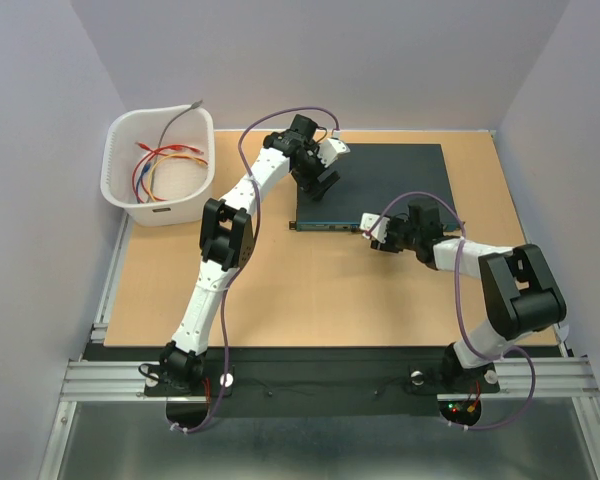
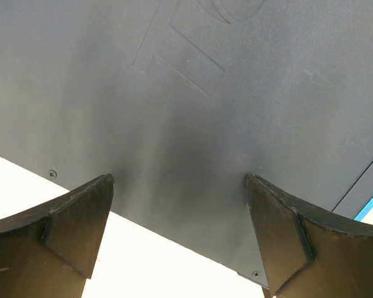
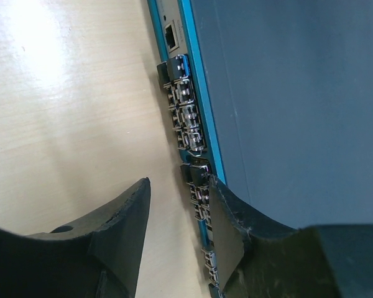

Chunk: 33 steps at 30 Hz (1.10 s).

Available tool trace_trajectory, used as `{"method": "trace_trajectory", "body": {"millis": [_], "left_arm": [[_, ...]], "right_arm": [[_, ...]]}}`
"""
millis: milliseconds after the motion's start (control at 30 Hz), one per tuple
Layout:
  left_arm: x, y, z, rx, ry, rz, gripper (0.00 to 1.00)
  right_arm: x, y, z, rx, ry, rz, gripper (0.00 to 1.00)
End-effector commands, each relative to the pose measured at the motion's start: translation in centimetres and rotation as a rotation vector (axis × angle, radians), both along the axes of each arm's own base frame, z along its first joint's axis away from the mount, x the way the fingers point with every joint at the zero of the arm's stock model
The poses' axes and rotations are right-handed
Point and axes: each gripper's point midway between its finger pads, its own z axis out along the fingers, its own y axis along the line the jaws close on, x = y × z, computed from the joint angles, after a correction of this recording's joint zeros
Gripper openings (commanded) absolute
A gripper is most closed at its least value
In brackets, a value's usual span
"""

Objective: Pull the plug from the switch port

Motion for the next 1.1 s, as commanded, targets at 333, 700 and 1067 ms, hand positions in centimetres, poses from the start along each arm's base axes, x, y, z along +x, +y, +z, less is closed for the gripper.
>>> {"method": "trace_trajectory", "body": {"millis": [333, 700, 1067], "left_arm": [[0.5, 2.2, -2.6, 0.085, 0.028, 0.028, 0.99], [0.4, 2.1, -2.4, 0.081, 0.028, 0.024, 0.99], [0.5, 2.2, -1.9, 0.08, 0.02, 0.021, 0.99]], "right_arm": [[3.0, -0.4, 1.9, -0.028, -0.097, -0.026, 0.47], [3.2, -2.3, 0.0, -0.117, -0.075, -0.101, 0.48], [-3.8, -3.8, -6.7, -0.325, 0.197, -0.048, 0.35]]}}
